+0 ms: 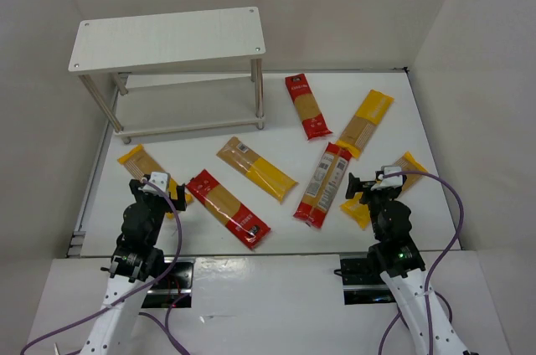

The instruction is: Place and organize the pasta boxes and bags onto the shelf

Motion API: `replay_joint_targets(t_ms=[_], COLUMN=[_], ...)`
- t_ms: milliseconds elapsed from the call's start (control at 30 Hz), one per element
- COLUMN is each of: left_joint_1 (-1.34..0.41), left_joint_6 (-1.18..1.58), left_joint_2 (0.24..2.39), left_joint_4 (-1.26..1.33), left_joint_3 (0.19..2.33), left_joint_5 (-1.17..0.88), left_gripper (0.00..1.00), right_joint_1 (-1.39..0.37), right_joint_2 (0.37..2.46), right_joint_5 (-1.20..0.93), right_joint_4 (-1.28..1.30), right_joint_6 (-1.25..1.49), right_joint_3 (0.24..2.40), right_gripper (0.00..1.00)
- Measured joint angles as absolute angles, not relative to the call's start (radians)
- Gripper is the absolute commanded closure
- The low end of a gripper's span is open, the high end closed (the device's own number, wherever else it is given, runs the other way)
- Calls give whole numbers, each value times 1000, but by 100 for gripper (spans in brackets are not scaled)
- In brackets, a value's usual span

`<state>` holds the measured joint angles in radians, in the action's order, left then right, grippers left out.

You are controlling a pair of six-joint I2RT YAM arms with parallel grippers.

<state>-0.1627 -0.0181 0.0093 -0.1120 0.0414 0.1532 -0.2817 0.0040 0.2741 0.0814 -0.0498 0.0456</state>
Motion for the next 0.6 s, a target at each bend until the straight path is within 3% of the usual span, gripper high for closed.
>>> replay_joint_targets(t_ms=[400,600], left_joint_1=[-163,-163], left_joint_6=[-18,-18], left_joint_2=[9,9], left_joint_4=[-112,-112], left_joint_3=[41,41], left_joint_5=[153,153], left_gripper=[0,0], right_joint_1=[-282,-264], right_joint_2=[4,5], right_joint_5=[272,158], right_joint_4=[82,99], right_joint_6=[-51,-180], right_joint_3=[46,60], right_gripper=[0,0])
